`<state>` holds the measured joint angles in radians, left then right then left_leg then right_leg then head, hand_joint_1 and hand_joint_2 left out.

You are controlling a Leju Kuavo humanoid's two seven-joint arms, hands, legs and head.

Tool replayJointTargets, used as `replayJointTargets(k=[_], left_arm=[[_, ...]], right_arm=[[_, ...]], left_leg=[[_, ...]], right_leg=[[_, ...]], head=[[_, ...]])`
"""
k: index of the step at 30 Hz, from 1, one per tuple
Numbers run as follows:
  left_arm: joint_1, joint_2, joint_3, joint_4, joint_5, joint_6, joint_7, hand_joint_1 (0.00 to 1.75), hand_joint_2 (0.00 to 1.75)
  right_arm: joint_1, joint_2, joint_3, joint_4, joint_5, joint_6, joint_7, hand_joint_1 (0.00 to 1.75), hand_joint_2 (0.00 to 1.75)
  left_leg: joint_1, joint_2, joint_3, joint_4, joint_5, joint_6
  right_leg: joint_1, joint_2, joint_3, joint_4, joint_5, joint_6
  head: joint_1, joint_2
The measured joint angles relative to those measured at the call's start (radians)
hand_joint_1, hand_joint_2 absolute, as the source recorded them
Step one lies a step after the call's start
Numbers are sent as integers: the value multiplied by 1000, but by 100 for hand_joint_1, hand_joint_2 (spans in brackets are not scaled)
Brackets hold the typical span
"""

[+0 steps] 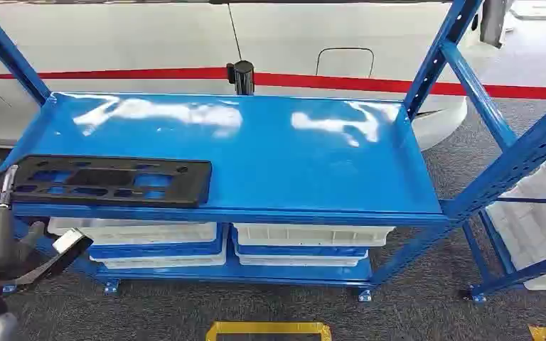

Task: Take the parts from the cabinet and place them on the table.

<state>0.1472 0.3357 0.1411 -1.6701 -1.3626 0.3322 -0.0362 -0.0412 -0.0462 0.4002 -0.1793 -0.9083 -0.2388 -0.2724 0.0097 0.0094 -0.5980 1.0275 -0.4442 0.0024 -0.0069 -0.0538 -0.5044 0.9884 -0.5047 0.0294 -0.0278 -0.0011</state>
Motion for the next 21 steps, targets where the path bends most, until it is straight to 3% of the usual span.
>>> replayJointTargets(k=[7,13,15,17,21], left_arm=[[-19,12,-9,24,3,-5,7,0,175],[-92,31,-37,122,19,7,-5,0,175],[-162,32,-57,206,26,0,-13,0,175],[-300,34,-109,371,43,-36,-21,0,175],[-313,34,-115,392,45,-36,-22,0,175]], right_arm=[[-1,1,6,2,9,2,1,0,0],[-13,5,25,3,28,3,3,0,0],[-22,5,37,3,42,4,8,0,0],[-35,12,66,3,68,10,24,0,0],[-36,13,67,3,70,10,24,0,0]], left_leg=[[0,0,0,0,0,0],[0,0,0,0,0,0],[0,0,0,0,1,0],[0,0,0,0,1,0],[0,0,0,0,1,0]], right_leg=[[0,0,0,0,0,0],[0,0,0,0,0,0],[0,0,0,0,0,0],[0,0,9,1,1,0],[0,0,9,1,1,0]], head=[[1,0],[0,0],[0,0],[0,0],[0,0]])
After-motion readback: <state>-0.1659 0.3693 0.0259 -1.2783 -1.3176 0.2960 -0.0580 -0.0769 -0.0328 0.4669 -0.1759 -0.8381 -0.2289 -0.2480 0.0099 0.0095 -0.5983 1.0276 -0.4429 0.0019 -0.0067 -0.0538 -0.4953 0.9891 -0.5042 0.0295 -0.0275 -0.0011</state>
